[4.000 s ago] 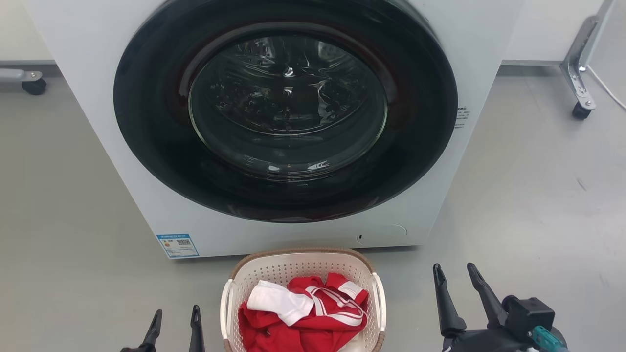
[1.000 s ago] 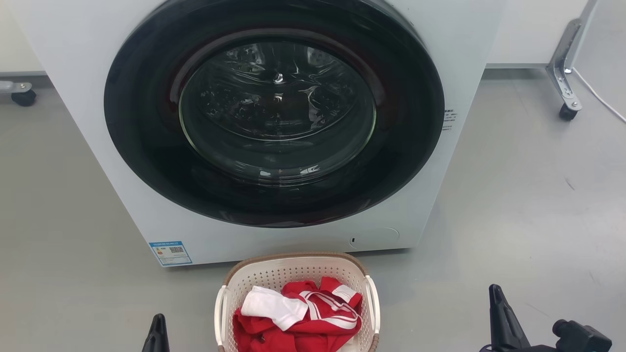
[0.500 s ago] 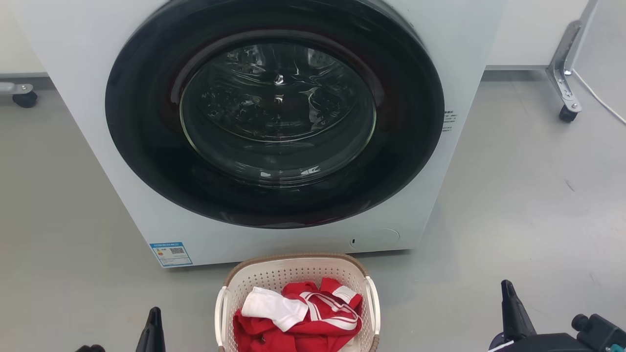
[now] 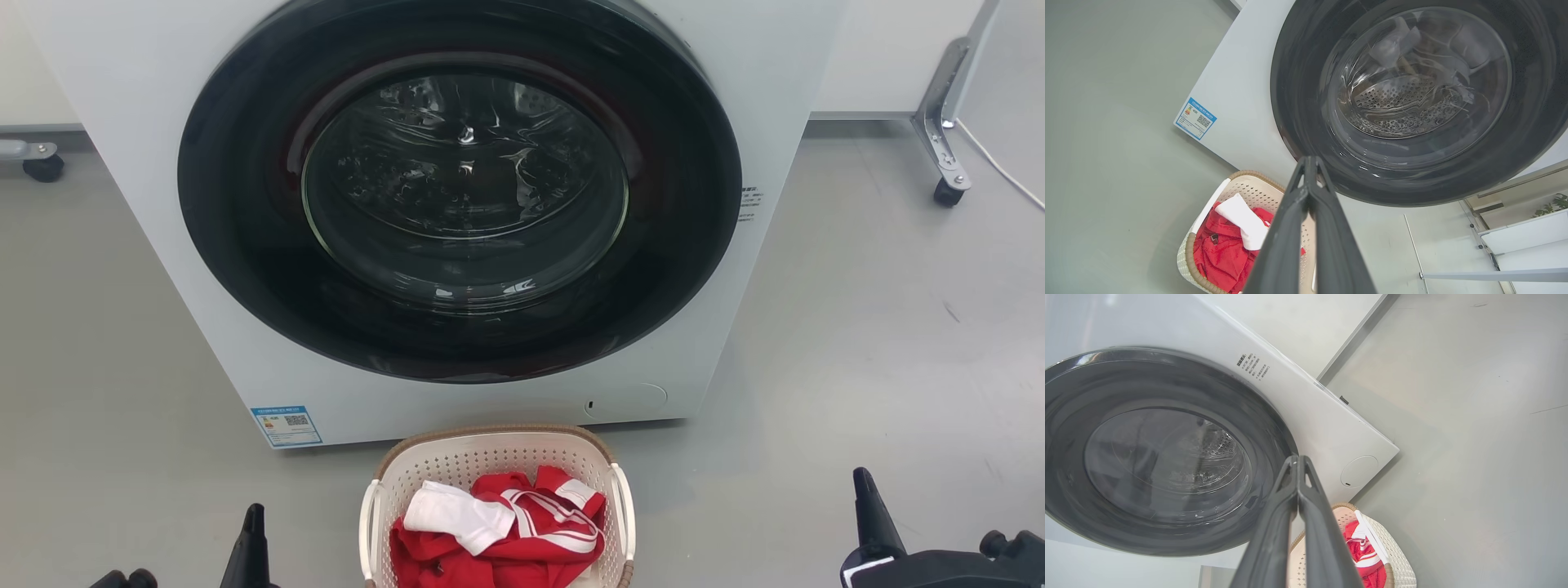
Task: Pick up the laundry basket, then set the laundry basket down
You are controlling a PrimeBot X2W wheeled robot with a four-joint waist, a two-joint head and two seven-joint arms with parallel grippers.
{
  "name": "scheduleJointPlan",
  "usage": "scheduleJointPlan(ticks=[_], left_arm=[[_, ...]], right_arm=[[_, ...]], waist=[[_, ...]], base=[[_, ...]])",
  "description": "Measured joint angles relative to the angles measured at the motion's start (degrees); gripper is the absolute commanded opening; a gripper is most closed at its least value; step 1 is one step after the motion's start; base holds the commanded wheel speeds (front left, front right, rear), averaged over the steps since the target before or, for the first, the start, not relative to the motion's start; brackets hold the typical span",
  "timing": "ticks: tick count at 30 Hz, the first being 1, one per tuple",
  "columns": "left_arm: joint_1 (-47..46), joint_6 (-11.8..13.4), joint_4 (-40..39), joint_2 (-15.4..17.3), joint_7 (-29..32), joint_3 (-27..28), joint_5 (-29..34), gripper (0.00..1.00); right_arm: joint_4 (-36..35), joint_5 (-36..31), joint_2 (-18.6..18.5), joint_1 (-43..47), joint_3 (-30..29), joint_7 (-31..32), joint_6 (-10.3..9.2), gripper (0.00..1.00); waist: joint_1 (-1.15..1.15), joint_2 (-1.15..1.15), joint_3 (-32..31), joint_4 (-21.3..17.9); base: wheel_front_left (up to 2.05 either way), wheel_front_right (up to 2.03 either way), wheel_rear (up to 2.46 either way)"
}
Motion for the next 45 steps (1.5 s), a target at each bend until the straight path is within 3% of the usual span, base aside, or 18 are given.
scheduleJointPlan(ticks=[45], left_arm=[[-7.92,-6.5,5.71,-0.64,9.01,5.41,-37.01,0.0]], right_arm=[[6.26,35.27,0.66,-4.95,-10.47,8.95,6.66,0.0]], waist=[[0.0,0.0,-0.65,0.16]], base=[[0.0,0.0,0.0]])
